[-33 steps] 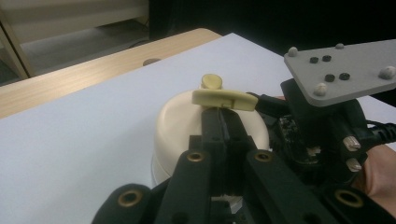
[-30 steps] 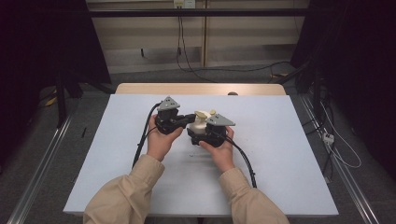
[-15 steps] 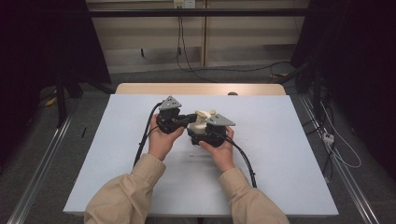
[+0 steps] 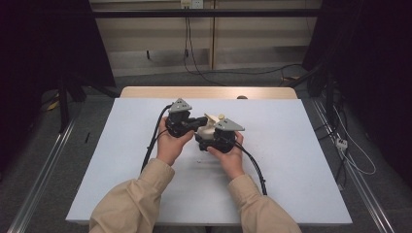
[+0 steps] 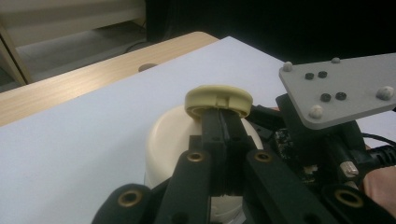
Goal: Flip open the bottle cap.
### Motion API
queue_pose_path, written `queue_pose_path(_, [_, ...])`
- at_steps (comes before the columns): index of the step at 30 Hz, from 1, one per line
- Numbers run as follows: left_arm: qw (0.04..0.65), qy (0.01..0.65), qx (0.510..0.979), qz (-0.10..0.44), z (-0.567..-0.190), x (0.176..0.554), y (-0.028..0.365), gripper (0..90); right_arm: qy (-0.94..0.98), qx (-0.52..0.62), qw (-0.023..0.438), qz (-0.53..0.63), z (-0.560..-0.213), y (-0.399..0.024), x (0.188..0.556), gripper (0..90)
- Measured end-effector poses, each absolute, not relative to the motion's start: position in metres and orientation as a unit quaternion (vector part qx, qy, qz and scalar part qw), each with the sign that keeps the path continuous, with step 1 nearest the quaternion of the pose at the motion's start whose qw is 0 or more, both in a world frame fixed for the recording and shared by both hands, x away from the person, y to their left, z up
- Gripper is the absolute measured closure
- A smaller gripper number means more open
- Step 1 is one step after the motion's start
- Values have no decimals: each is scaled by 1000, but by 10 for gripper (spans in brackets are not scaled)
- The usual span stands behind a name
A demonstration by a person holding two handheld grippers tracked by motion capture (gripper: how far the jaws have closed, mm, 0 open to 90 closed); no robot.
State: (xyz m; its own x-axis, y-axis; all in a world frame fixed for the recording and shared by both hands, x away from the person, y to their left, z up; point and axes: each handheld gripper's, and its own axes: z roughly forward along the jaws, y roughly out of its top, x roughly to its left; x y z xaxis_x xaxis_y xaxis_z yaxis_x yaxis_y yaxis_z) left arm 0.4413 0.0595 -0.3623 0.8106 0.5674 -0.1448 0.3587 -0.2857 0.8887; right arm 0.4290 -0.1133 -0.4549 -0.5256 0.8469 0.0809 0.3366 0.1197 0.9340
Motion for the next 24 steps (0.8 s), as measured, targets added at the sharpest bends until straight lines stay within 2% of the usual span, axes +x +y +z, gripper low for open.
queue_pose_path(24, [518,291,797,104,-362,444,54,900,706,420,247,515,-455,-113,429,56])
